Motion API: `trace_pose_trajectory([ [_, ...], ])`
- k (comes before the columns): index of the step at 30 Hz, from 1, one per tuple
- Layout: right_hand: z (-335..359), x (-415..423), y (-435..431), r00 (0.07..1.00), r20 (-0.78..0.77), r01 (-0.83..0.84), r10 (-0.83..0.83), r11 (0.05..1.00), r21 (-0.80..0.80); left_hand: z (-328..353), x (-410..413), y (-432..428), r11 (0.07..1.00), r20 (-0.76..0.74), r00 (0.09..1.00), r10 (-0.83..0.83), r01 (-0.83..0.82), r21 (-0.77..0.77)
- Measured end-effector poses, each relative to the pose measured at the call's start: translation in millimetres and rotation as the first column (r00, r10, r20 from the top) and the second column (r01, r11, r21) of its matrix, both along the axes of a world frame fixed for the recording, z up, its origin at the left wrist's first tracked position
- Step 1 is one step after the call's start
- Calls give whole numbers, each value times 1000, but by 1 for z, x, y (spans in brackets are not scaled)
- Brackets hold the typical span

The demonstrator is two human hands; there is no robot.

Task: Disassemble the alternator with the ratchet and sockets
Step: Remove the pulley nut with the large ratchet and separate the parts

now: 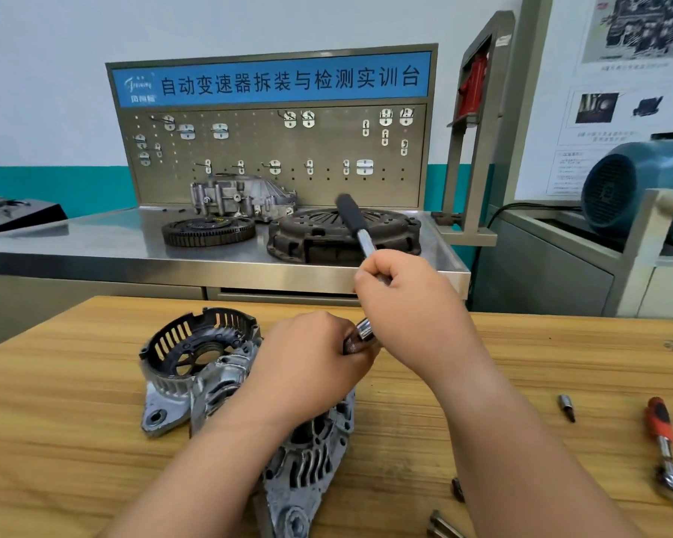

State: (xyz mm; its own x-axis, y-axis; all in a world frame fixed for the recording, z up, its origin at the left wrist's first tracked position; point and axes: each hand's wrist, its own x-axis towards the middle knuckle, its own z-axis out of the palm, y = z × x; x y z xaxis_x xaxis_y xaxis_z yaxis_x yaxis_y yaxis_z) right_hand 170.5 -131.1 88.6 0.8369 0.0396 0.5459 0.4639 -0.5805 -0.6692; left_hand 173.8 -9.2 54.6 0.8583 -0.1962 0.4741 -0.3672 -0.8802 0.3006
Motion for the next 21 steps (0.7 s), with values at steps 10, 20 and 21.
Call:
trace_pose_trajectory([
  [10,6,-4,-4,928,102,-361,358,932,15,1,3,3,997,-10,999,-52,51,-54],
  [20,5,-6,1,956,98,-283,275,955,85,0,1,0,1000,-10,1000,8,-8,-20],
  [21,4,-6,3,973,87,-221,214,972,85,0,0,0,1000,-10,1000,5,-5,-24],
])
